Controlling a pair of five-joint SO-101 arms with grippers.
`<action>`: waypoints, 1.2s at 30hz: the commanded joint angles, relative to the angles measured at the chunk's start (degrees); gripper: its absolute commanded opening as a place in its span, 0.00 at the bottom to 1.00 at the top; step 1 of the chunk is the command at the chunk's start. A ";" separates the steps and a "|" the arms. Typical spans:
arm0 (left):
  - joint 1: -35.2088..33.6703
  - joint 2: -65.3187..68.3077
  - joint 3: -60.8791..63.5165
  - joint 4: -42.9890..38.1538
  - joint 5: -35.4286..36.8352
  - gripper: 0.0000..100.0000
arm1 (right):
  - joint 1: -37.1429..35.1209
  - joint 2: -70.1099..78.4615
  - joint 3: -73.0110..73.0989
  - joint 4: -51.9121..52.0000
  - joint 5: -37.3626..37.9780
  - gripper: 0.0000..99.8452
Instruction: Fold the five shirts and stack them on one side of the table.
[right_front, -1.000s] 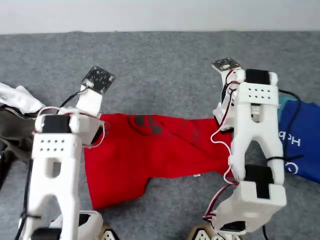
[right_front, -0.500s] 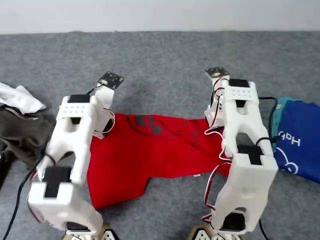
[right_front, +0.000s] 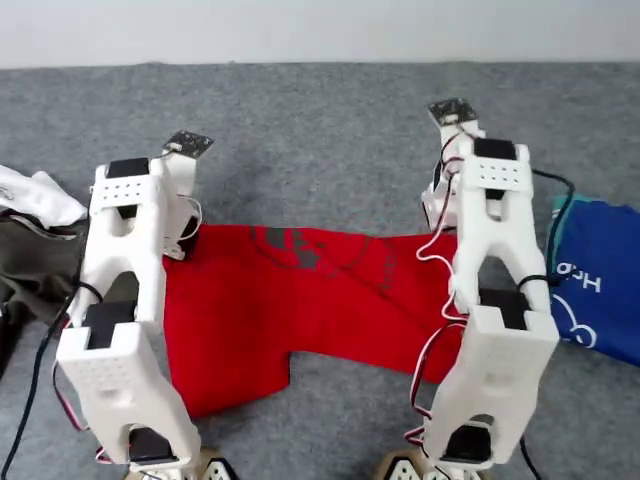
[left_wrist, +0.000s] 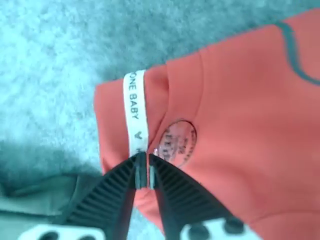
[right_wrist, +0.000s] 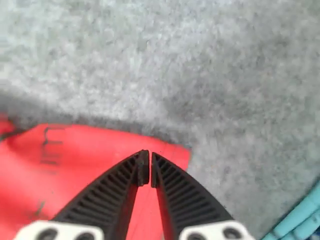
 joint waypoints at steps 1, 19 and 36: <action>2.20 -6.95 -2.68 2.20 0.00 0.02 | -3.38 -2.86 -5.01 8.75 -0.62 0.01; -0.62 -20.66 -2.77 10.73 0.09 0.02 | -0.75 15.34 -22.95 -0.75 -0.53 0.01; -9.41 -28.40 -2.77 15.82 -0.09 0.02 | -5.49 4.62 -23.56 25.01 -4.92 0.01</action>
